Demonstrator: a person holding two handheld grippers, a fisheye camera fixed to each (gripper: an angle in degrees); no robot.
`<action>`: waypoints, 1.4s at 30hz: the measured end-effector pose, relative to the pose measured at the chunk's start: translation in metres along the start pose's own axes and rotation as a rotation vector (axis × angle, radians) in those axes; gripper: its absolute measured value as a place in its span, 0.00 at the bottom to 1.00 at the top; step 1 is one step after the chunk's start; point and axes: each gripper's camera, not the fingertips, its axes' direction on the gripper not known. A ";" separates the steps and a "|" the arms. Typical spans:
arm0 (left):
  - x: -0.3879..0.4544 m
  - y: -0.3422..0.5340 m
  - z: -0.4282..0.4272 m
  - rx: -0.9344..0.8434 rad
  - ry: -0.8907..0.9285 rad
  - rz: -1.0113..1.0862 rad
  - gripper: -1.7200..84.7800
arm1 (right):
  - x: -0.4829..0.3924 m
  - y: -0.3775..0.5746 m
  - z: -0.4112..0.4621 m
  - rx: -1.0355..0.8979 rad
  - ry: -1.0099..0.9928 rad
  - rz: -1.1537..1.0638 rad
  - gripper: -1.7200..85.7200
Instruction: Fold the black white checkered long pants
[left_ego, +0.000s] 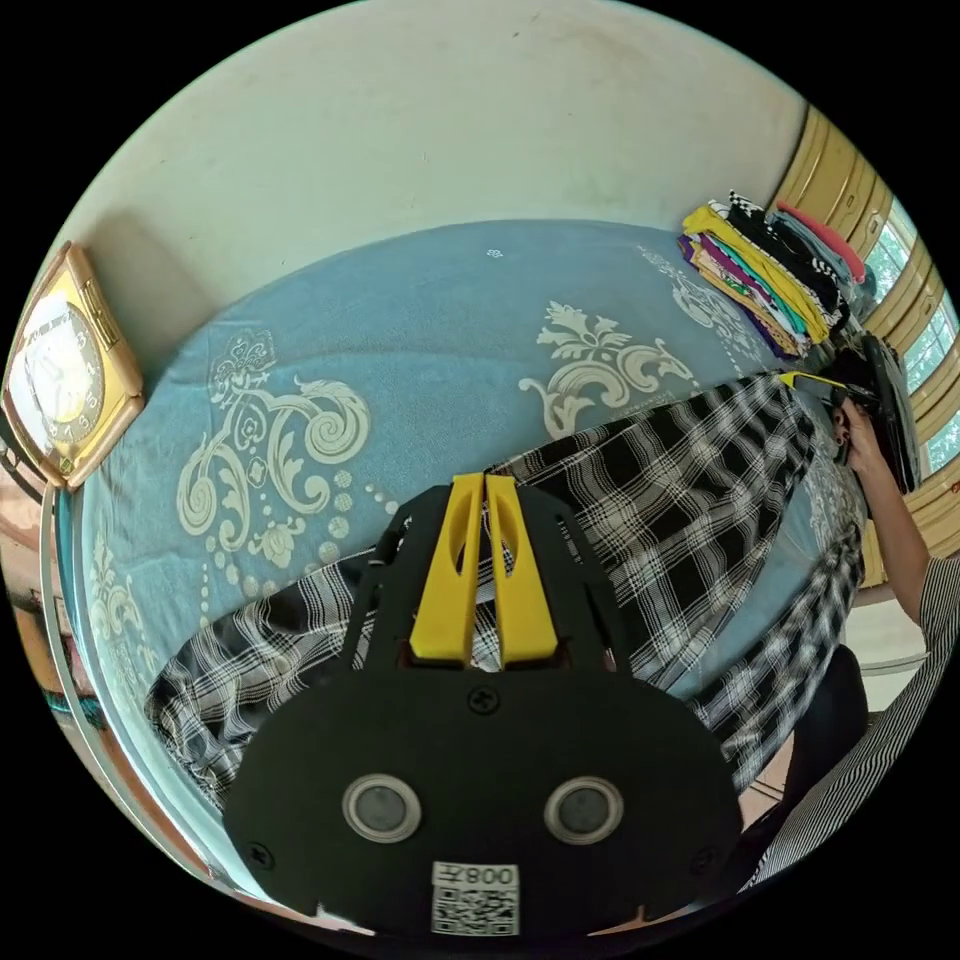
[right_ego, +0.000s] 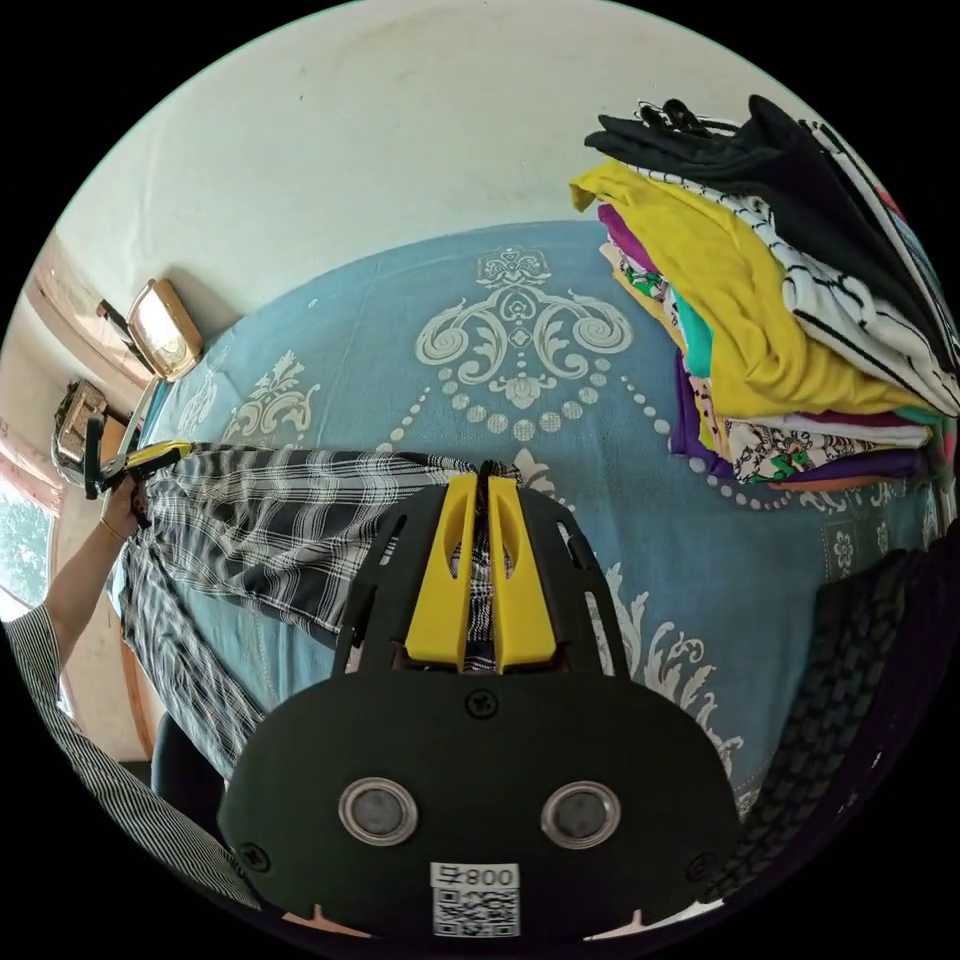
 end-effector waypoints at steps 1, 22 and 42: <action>0.003 0.000 -0.001 0.018 -0.004 -0.011 0.03 | 0.002 0.002 -0.005 0.013 0.005 0.012 0.07; 0.119 0.046 0.043 -0.095 0.447 0.077 0.02 | 0.002 0.105 -0.070 -0.139 -0.005 -0.069 0.02; 0.124 0.038 0.045 0.082 0.256 -0.273 0.03 | -0.008 0.111 -0.106 -0.060 -0.108 -0.080 0.03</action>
